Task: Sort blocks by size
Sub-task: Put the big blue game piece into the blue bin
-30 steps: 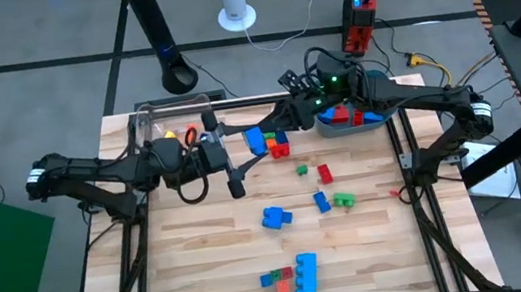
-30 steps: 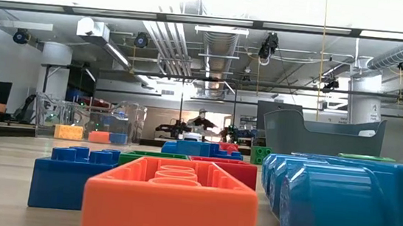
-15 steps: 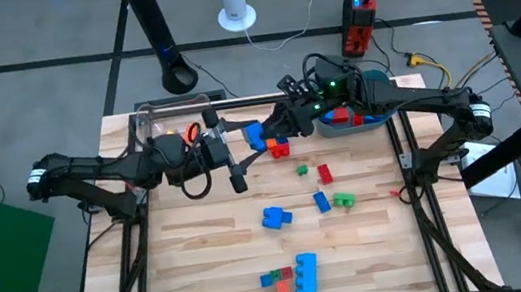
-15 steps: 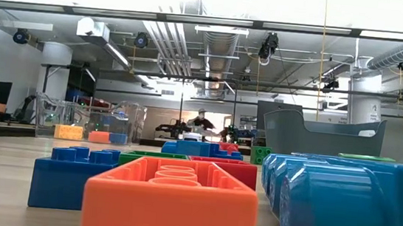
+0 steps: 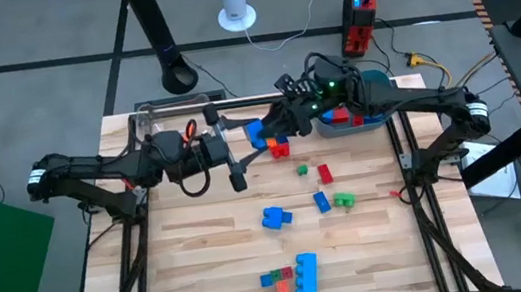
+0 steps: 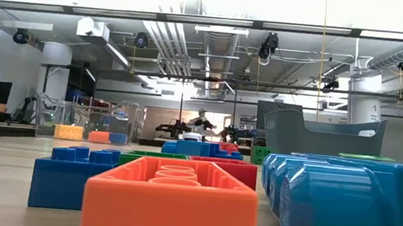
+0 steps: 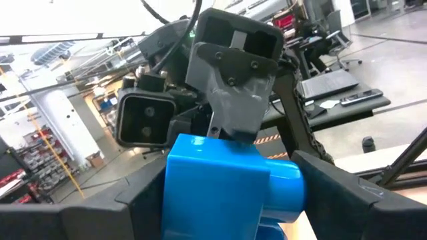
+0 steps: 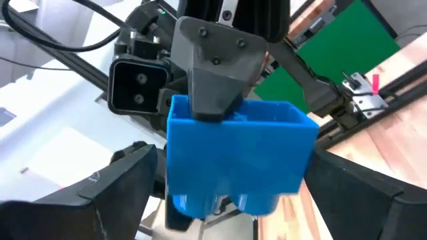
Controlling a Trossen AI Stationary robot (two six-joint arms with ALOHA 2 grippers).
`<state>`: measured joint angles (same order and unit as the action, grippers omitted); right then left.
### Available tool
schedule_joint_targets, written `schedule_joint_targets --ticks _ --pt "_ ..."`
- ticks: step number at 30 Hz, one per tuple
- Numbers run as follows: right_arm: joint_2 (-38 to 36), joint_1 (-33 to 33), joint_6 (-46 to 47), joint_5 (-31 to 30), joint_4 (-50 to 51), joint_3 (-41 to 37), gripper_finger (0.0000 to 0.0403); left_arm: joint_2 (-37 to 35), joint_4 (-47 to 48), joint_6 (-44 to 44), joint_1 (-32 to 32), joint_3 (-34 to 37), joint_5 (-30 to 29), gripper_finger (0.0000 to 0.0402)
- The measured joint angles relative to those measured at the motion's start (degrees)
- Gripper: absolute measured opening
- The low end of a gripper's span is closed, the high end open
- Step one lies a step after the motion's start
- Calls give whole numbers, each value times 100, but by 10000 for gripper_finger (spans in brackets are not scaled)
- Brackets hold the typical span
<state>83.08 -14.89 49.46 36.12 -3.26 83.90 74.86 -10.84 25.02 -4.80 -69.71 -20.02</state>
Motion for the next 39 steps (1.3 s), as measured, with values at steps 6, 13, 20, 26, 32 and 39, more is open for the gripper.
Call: schedule_joint_targets --ticks 6,13,20,26,32,39 --pt "56 136 -571 39 -56 -2 357 60 -163 2 9 0 193 263" --pt "110 140 -533 61 -176 -2 333 67 -184 2 24 0 304 263" --pt "110 125 -390 77 -178 -1 295 67 -172 -26 24 0 272 277" --pt "110 127 -260 144 -171 -2 297 67 -118 -20 24 0 260 287" --pt "110 102 -141 146 -172 -2 297 69 -51 -133 18 0 18 289" --pt "110 58 -128 130 -86 -2 297 69 134 -471 11 0 -321 290"
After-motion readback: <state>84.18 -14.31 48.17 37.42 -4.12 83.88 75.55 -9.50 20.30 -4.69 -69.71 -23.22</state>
